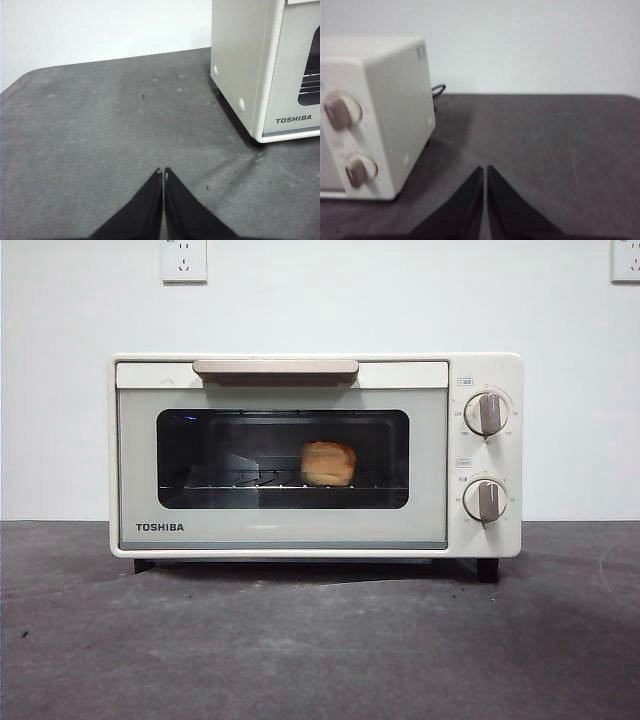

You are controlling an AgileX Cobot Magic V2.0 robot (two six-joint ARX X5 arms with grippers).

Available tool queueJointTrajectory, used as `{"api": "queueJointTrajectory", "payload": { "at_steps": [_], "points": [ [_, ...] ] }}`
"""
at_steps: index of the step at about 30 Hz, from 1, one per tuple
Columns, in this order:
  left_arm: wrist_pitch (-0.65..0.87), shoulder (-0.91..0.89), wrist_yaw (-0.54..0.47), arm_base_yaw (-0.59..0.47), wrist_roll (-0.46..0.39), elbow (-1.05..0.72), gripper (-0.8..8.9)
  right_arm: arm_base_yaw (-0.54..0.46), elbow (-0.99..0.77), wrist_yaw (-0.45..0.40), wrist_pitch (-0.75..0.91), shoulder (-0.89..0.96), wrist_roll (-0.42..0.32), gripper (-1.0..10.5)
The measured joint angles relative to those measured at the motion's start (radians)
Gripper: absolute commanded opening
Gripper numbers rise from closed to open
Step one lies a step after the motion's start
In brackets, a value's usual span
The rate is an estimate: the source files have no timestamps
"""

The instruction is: The left arm flap open the oven, the right arm pick bread and place it into oven, the left arm flap close the oven

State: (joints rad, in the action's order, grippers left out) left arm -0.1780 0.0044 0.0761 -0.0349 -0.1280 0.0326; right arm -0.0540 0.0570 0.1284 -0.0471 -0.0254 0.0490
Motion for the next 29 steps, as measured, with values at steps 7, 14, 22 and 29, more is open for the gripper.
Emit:
{"api": "queueJointTrajectory", "payload": {
  "at_steps": [7,14,22,29],
  "points": [
    [0.000,0.000,0.000,0.000,0.000,0.000,0.16,0.000,-0.041,0.000,-0.065,0.019,0.010,0.1],
    [0.000,0.000,0.000,0.000,0.000,0.000,0.16,0.000,-0.040,-0.002,-0.119,0.019,0.011,0.1],
    [0.000,0.000,0.000,0.000,0.000,0.000,0.16,0.000,-0.041,-0.002,-0.113,0.019,0.011,0.1],
    [0.000,0.000,0.000,0.000,0.000,0.000,0.16,0.000,-0.041,-0.002,-0.113,0.019,0.011,0.1]
  ]
}}
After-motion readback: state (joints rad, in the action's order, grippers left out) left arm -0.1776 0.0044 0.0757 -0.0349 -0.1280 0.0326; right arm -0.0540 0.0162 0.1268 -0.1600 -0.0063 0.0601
